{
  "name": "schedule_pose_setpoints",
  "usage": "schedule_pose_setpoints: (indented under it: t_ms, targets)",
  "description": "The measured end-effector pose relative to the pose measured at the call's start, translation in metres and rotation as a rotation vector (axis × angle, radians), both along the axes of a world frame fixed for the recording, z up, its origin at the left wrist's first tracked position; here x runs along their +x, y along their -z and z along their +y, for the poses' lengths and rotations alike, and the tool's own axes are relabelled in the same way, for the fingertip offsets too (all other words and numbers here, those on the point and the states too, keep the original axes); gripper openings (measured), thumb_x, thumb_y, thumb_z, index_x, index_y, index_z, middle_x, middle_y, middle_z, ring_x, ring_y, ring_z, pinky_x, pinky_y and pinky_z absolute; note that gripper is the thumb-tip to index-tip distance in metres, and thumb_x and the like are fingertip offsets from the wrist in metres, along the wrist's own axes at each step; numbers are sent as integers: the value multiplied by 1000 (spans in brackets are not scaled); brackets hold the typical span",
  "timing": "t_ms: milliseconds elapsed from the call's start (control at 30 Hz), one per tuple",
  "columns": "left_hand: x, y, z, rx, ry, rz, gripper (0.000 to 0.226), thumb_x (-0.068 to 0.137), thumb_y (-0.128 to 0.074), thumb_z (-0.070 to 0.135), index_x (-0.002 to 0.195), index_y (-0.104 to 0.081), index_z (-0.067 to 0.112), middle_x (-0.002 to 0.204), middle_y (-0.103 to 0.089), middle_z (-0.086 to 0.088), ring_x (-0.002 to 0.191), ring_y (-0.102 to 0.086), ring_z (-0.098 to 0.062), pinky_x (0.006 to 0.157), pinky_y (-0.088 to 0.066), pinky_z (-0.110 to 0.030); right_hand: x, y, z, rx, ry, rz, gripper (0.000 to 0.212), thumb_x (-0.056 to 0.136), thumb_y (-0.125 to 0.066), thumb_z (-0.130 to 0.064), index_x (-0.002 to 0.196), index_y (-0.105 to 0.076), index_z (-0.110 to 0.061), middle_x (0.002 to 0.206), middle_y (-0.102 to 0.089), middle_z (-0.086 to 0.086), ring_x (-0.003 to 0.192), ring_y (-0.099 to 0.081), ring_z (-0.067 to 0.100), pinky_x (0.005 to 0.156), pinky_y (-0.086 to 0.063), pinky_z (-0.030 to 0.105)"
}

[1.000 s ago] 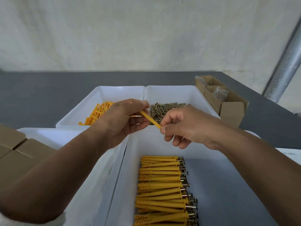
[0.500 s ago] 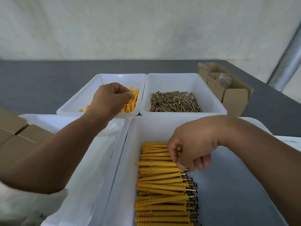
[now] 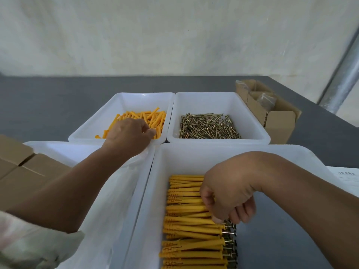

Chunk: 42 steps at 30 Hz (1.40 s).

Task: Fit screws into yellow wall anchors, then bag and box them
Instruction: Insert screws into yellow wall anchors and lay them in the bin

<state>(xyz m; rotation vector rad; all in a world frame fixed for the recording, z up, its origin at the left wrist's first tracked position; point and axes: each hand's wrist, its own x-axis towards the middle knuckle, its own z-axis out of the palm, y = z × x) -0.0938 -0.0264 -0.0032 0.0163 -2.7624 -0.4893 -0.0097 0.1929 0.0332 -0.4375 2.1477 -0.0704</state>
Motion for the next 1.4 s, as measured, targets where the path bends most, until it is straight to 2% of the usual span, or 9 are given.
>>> schedule_pose_setpoints:
  t_ms: [100, 233, 333, 467, 567, 667, 767, 1067, 1400]
  targets:
    - [-3, 3, -3, -70, 7, -55, 39, 94, -47, 49, 70, -57, 21, 70, -54, 5, 65, -45, -8, 52, -29, -26, -5, -15, 7, -148, 34, 211, 20, 95, -61, -33, 94, -65, -13, 70, -71, -1, 53, -64, 11, 52, -55, 22]
    - [-4, 6, -5, -114, 44, -191, 53, 96, -31, 60, 71, -60, 23, 73, -53, 5, 79, -51, -18, 66, -35, -31, -29, -19, 24, -448, 273, 830, 28, 93, -56, -48, 81, -64, -24, 71, -68, -6, 64, -64, 11, 56, -47, 26]
    - [-4, 5, -4, -177, 76, -226, 60, 96, -22, 63, 71, -59, 23, 76, -54, 3, 82, -52, -20, 66, -36, -32, -50, -3, 38, -403, 393, 1010, 39, 98, -43, -51, 79, -58, -20, 74, -59, -1, 69, -54, 13, 54, -35, 28]
    - [-5, 6, -5, -192, 93, -215, 59, 97, -22, 62, 71, -57, 24, 76, -54, 3, 79, -51, -17, 66, -36, -32, -69, 25, 52, -206, 428, 873, 53, 100, -21, -60, 79, -52, -23, 84, -57, -1, 79, -52, 16, 67, -38, 33]
    - [-5, 6, -6, -188, 80, -189, 49, 95, -26, 64, 75, -49, 26, 81, -52, 3, 80, -49, -16, 67, -35, -34, -79, 32, 52, -121, 425, 826, 63, 95, -9, -69, 107, -60, -33, 116, -62, 0, 104, -53, 22, 78, -36, 37]
    - [-6, 6, -7, -178, 76, -166, 48, 94, -31, 63, 77, -47, 22, 84, -49, 1, 84, -49, -19, 71, -36, -35, -90, 32, 49, -34, 426, 732, 74, 92, -9, -72, 143, -46, -32, 149, -45, 1, 133, -42, 28, 94, -35, 44]
    - [-6, 4, -8, -216, 72, -140, 57, 95, -34, 61, 64, -47, 15, 74, -45, 0, 75, -46, -17, 67, -33, -33, -97, 30, 47, -49, 465, 643, 72, 93, -21, -70, 147, -43, -27, 157, -34, 3, 141, -34, 28, 111, -30, 44]
    - [-4, 2, -8, -233, 75, -168, 48, 100, -34, 39, 64, -50, 12, 71, -50, -3, 69, -48, -15, 59, -33, -31, -103, 23, 40, -172, 377, 464, 40, 102, -29, -24, 123, -56, -3, 128, -58, 13, 120, -52, 27, 79, -35, 34]
    - [9, -17, 0, -72, 140, -209, 36, 96, -35, 23, 62, -38, 10, 62, -42, -3, 60, -37, -15, 55, -32, -32, -105, 30, 45, -196, 447, 573, 30, 93, -36, -41, 73, -51, -23, 85, -55, -2, 78, -49, 12, 65, -34, 30]
